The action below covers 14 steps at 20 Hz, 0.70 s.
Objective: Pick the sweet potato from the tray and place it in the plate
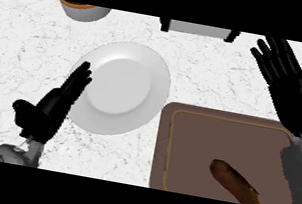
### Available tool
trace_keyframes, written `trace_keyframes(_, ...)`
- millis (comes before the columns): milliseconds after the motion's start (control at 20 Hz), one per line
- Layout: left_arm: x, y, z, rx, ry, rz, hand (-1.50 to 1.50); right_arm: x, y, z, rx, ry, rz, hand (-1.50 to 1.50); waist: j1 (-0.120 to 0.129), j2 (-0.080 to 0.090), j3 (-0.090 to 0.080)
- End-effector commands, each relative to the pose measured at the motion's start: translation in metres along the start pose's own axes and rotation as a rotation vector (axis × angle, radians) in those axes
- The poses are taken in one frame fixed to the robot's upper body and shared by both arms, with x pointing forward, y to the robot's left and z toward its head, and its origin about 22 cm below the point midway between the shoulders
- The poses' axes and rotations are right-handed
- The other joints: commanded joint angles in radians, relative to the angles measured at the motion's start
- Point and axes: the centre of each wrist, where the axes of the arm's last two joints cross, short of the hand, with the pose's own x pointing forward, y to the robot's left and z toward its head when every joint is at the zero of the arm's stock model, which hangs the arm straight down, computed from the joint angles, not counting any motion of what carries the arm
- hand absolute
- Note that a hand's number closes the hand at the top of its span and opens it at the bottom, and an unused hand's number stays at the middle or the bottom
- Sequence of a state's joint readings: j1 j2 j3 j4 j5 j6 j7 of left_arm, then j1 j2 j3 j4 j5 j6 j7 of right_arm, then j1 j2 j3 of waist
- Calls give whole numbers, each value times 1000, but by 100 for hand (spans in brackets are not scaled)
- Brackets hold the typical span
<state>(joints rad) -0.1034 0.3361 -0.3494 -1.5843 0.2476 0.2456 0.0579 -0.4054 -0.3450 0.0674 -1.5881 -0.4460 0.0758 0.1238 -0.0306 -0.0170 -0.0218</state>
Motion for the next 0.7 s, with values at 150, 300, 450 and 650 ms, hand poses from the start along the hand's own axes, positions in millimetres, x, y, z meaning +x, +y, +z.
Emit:
trace_keyframes(150,-6,67,13,181,-9,-264,0,10,43,28,309,-25,-77,-150,28,6,23)
trace_keyframes(300,-28,91,30,239,82,-343,0,72,21,26,285,-170,494,-150,-4,-31,11)
trace_keyframes(450,-41,107,53,286,81,-380,0,46,42,80,160,-377,280,-150,-21,-7,23)
trace_keyframes(650,-48,111,60,291,64,-385,0,12,51,140,81,-455,155,-150,-34,2,26)
